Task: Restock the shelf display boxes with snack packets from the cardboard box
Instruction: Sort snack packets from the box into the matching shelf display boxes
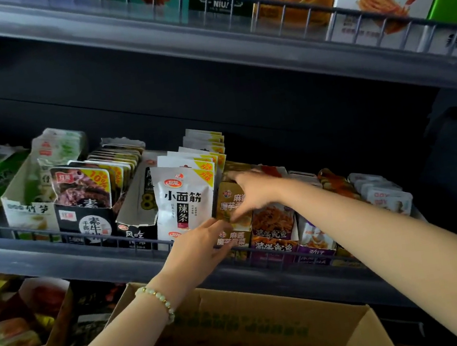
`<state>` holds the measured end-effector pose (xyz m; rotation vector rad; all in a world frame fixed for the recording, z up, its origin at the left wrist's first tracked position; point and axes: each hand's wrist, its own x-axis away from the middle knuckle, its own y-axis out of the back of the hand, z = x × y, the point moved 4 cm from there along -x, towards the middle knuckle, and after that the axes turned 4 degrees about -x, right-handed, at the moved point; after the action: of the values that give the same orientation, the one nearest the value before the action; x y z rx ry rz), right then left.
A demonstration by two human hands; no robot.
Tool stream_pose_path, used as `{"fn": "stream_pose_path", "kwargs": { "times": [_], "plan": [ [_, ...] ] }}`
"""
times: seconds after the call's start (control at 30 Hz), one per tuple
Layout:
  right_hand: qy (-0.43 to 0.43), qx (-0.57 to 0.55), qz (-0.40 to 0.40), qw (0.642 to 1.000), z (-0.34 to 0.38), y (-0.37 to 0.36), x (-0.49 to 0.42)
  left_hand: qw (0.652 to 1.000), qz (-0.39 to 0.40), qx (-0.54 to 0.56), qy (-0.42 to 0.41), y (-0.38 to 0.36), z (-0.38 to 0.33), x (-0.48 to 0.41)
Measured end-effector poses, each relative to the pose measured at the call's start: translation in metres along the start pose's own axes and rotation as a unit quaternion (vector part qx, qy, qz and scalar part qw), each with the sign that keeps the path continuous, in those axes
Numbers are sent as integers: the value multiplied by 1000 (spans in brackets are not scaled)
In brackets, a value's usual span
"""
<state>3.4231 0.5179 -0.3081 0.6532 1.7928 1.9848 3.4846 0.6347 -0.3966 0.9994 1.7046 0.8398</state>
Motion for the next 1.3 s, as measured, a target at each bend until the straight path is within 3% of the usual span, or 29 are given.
{"fn": "stream_pose_path", "kwargs": {
  "times": [0.3, 0.53, 0.83, 0.93, 1.13, 1.23, 1.3],
  "plan": [
    [39, -17, -87, 995, 11, -6, 25, 1000, 2, 20, -1, 0, 2, -3],
    [44, 48, -174, 983, 5, -7, 17, 999, 7, 36, 2, 2, 2, -2],
    [16, -5, -55, 998, -7, -5, 3, 998, 19, 63, 6, 3, 3, -4],
    [7, -57, -40, 998, -7, 0, 0, 997, -1, 77, 7, 11, 2, -1],
    [3, -48, -9, 999, -6, -2, 0, 996, -20, 86, -8, 20, -2, 0],
    [-3, -104, -2, 995, -9, 4, 3, 991, -81, 100, -16, 37, 4, 5],
    [-8, -187, -7, 982, -12, 10, 4, 979, -183, 85, -36, 58, 14, 8]
  ]
}}
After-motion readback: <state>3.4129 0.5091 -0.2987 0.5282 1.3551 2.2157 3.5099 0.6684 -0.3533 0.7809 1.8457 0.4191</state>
